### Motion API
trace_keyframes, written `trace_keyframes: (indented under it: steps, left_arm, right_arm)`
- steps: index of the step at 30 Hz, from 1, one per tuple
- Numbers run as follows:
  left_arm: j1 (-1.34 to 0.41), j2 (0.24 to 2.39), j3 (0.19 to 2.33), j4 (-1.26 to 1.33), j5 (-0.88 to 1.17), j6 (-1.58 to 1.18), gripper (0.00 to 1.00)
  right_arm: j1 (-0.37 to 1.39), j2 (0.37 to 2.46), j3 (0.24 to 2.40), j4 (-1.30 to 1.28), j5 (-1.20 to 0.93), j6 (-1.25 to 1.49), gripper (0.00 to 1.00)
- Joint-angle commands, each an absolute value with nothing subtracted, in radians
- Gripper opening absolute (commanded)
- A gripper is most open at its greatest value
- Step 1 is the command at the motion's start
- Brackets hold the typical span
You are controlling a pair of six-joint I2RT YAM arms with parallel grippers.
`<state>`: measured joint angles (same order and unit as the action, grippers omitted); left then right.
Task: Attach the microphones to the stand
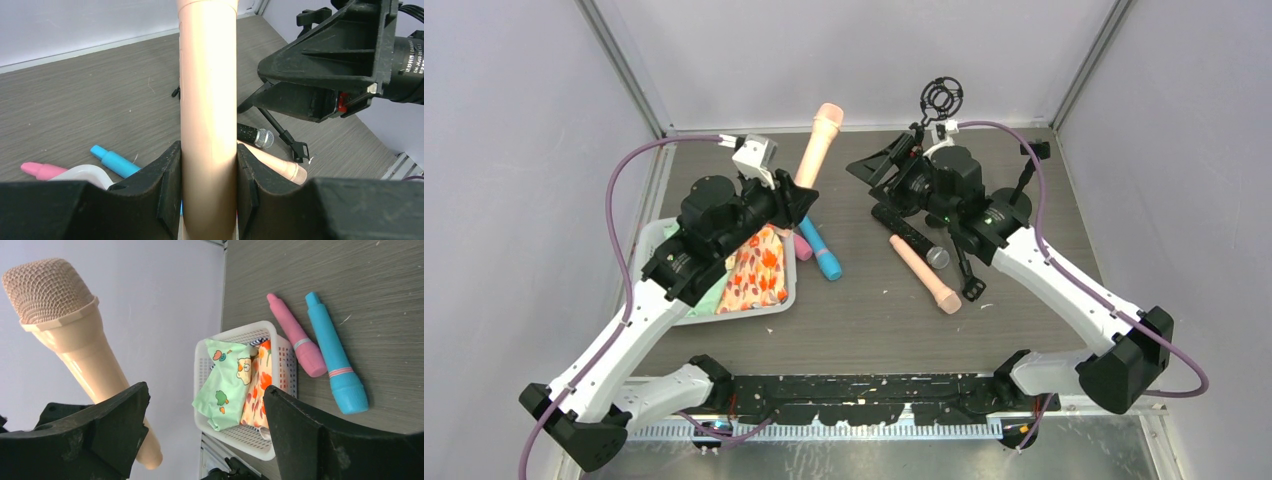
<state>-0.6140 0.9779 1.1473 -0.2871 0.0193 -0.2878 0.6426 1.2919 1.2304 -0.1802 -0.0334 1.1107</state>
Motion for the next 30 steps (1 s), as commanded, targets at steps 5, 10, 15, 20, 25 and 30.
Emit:
trace_keyframes:
  steps: [5, 10, 15, 20, 25, 30]
  left_arm:
    - [-0.613, 0.957, 1.163, -0.209, 0.007, -0.297, 0.00]
    - [-0.613, 0.963, 1.161, -0.213, 0.025, -0.291, 0.00]
    - [-0.613, 0.978, 1.163, -0.233, 0.029, -0.302, 0.00]
    - [-0.612, 1.002, 1.173, -0.249, 0.051, -0.305, 0.00]
    - [-0.613, 1.021, 1.178, -0.258, 0.111, -0.305, 0.00]
    - [-0.613, 1.017, 1.168, -0.256, 0.125, -0.308, 0.00]
  right_arm:
    - [0.646, 1.238, 1.263, -0.151, -0.057, 1.079, 0.90]
    - [0.646, 1.240, 1.256, -0.078, -0.075, 1.079, 0.89]
    - [0.649, 1.231, 1.232, 0.072, -0.122, 1.060, 0.89]
    - [0.676, 1.261, 1.246, 0.142, -0.136, 1.014, 0.88]
    - [0.706, 1.341, 1.324, 0.109, -0.115, 0.979, 0.86]
    - [0.712, 1.409, 1.374, 0.083, -0.075, 0.986, 0.82]
